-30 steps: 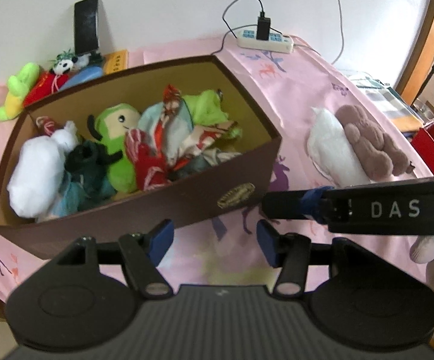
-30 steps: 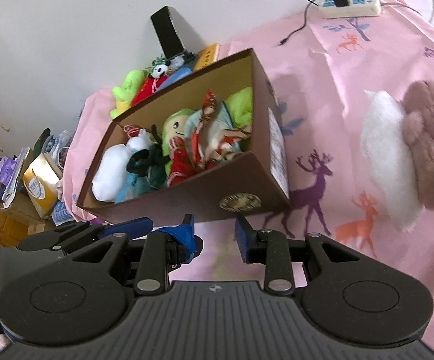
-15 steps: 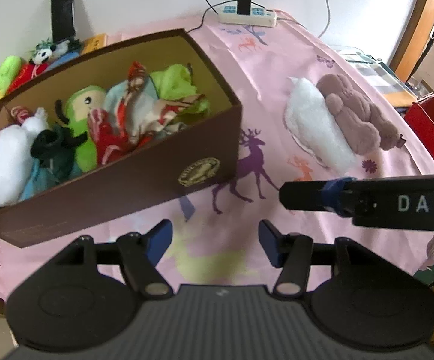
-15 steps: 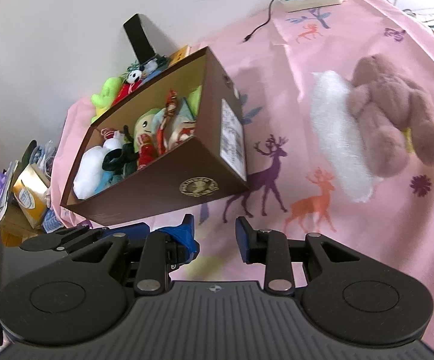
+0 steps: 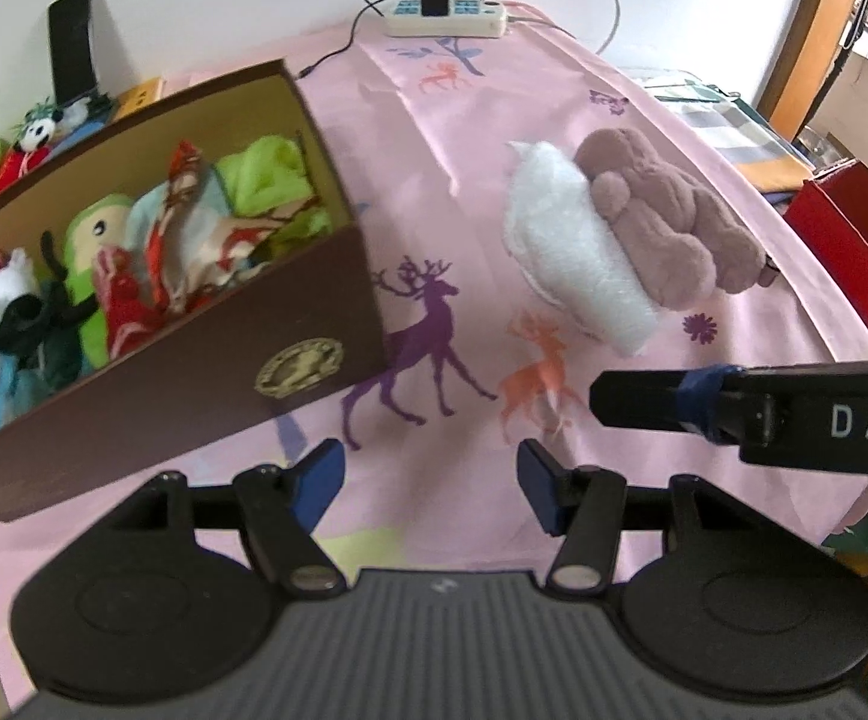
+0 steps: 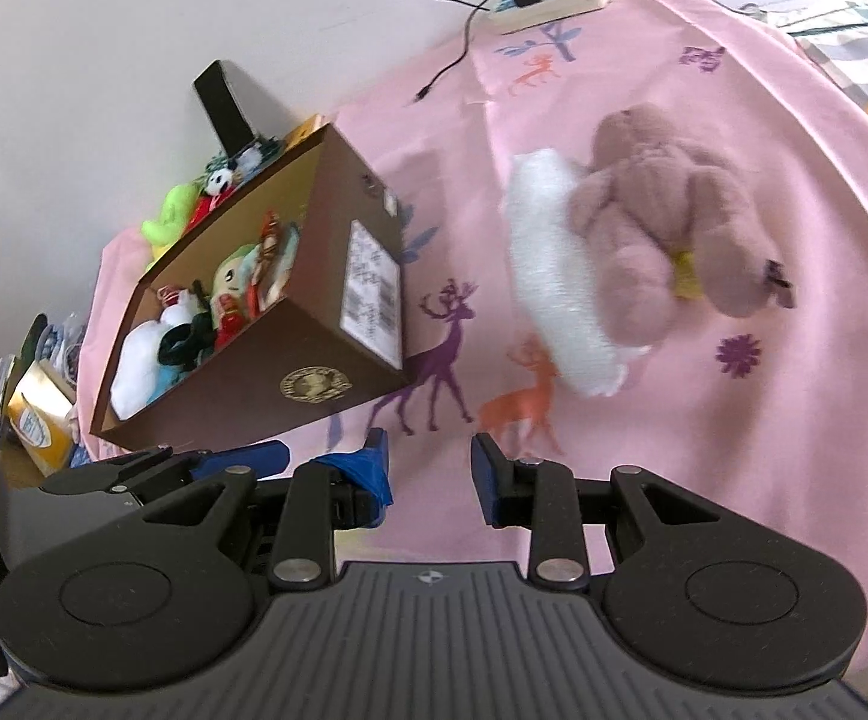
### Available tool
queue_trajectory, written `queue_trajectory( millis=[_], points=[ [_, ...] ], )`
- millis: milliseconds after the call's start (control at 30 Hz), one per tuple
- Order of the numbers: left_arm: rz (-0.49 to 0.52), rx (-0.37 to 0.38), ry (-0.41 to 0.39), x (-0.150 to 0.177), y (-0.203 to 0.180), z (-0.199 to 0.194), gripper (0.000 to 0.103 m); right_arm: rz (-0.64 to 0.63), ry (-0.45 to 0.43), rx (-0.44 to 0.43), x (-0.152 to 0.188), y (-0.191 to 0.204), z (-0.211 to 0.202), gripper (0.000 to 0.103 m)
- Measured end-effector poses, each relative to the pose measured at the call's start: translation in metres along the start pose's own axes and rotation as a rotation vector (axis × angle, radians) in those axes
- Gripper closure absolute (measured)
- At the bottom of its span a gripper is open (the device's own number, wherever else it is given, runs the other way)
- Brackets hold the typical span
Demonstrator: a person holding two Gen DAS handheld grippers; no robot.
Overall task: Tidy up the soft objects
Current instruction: 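Withdraw both grippers toward the pink teddy bear and white pillow, then close both grippers on the pink teddy bear and lift it off the pillow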
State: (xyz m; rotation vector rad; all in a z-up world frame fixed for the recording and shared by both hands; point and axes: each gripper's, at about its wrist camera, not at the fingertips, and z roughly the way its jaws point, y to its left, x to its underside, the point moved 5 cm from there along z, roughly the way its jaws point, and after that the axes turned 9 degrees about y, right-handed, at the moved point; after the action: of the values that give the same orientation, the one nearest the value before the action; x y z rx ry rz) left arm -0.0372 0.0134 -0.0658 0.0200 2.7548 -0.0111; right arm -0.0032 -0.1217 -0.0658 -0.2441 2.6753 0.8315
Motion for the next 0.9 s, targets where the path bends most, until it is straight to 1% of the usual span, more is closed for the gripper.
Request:
queue_trajectory(
  millis=[367,667,900],
  points=[
    [0.024,-0.01,0.006,-0.018,-0.025,0.009,0.046,0.045,-0.005,0.013,-0.007,-0.034,-0.015,0.09],
    [0.021,-0.039,0.003,-0.03,-0.039,0.014,0.046,0.034,-0.003,0.015,-0.018,-0.049,-0.024,0.09],
    [0.014,-0.023,-0.02,-0.042,-0.053,0.012,0.046,0.005,-0.025,0.004,-0.028,-0.057,-0.04,0.09]
  ],
)
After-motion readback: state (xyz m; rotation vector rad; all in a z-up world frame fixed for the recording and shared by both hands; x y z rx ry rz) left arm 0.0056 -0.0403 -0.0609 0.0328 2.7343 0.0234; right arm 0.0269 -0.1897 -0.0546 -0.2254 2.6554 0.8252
